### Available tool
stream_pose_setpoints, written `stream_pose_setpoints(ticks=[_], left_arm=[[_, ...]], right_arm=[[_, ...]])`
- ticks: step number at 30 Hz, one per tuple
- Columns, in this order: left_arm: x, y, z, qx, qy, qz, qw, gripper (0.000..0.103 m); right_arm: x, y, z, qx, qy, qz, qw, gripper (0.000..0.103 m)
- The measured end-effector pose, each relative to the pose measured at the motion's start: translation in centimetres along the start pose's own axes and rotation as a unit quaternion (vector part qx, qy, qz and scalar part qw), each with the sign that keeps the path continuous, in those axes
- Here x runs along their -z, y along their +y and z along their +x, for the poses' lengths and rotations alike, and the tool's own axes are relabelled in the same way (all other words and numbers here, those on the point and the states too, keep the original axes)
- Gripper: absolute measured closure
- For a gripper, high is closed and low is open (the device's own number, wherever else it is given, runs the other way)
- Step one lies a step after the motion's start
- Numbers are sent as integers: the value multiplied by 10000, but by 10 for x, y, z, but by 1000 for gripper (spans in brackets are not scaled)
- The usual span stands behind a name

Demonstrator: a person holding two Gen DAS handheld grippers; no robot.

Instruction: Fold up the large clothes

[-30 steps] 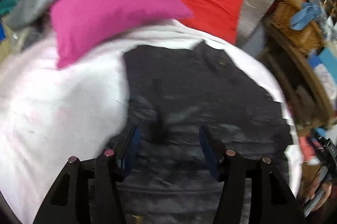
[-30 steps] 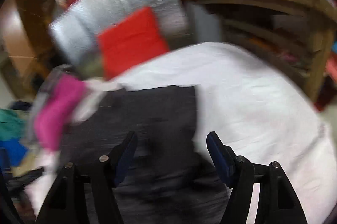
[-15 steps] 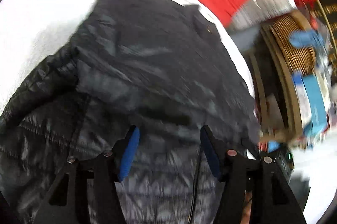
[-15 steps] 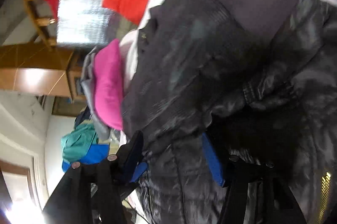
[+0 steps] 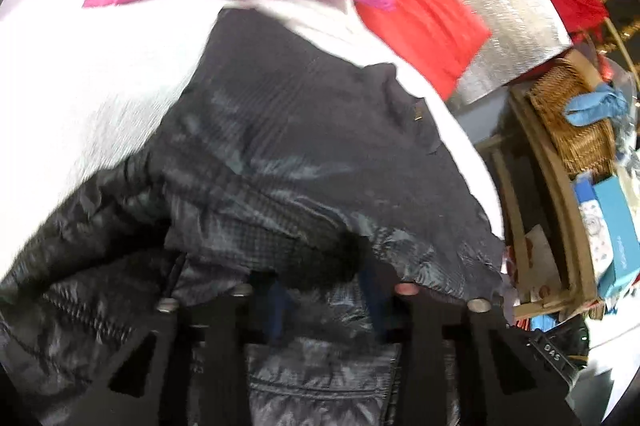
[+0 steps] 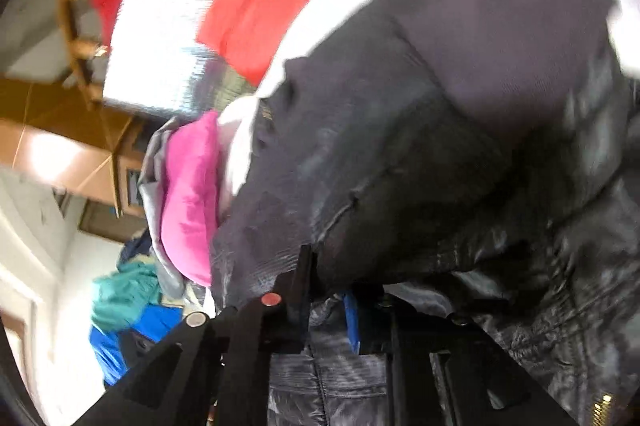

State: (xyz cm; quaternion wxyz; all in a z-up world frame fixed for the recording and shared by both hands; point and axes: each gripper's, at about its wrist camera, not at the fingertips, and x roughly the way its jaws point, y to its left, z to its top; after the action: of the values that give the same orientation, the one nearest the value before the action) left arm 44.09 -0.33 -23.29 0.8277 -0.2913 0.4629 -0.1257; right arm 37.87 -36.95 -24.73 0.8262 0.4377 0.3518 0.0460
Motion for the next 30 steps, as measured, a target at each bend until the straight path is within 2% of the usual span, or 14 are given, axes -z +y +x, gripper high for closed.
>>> stream_pose_setpoints(ticks=[2, 5, 7, 9, 10, 12, 13, 15, 17, 20, 21, 23, 26, 30], left_arm=[[-1, -7, -5, -10, -94, 174, 9998, 71], [2, -4, 9, -219, 207, 200, 9993, 71], [3, 3, 18, -271, 373, 8, 9989, 69], [0, 6, 19, -197, 480, -137, 9986, 65], [-2, 6, 19, -183, 499, -165, 9985, 60], [-2, 10, 15, -185, 546, -229, 9981, 52], [-1, 14, 13, -171, 610, -301, 9975, 50], [4, 23, 9, -63, 792, -503, 9956, 48], [10, 31, 5, -47, 889, -669, 9938, 47], [17, 32, -2, -59, 801, -649, 9947, 47], [16, 32, -2, -46, 749, -653, 9950, 47], [13, 35, 0, 16, 559, -738, 9957, 47], [6, 41, -3, -47, 353, -710, 9968, 52], [5, 32, -5, -258, 237, -282, 9990, 56]], right_arm=[[-1, 7, -7, 30, -104, -192, 9998, 88], [0, -6, 6, 183, 132, -6, 9997, 88], [1, -24, 18, 194, 510, 357, 9979, 88], [1, -40, 18, -21, 701, 875, 9937, 86], [1, -43, 18, -76, 756, 990, 9922, 83], [-2, -46, 9, -88, 743, 1082, 9913, 66], [-2, -45, 8, -100, 697, 1115, 9913, 48], [-2, -53, -6, -170, 501, 1243, 9908, 38], [-4, -60, -17, -81, 261, 1346, 9905, 38], [-9, -71, -16, -8, -36, 1458, 9893, 38], [-10, -72, -14, 31, -102, 1420, 9898, 41], [-13, -70, -11, 227, -191, 1256, 9916, 65], [-14, -64, -12, 338, -244, 1056, 9935, 77], [-18, -41, -21, 450, -534, 529, 9962, 81]])
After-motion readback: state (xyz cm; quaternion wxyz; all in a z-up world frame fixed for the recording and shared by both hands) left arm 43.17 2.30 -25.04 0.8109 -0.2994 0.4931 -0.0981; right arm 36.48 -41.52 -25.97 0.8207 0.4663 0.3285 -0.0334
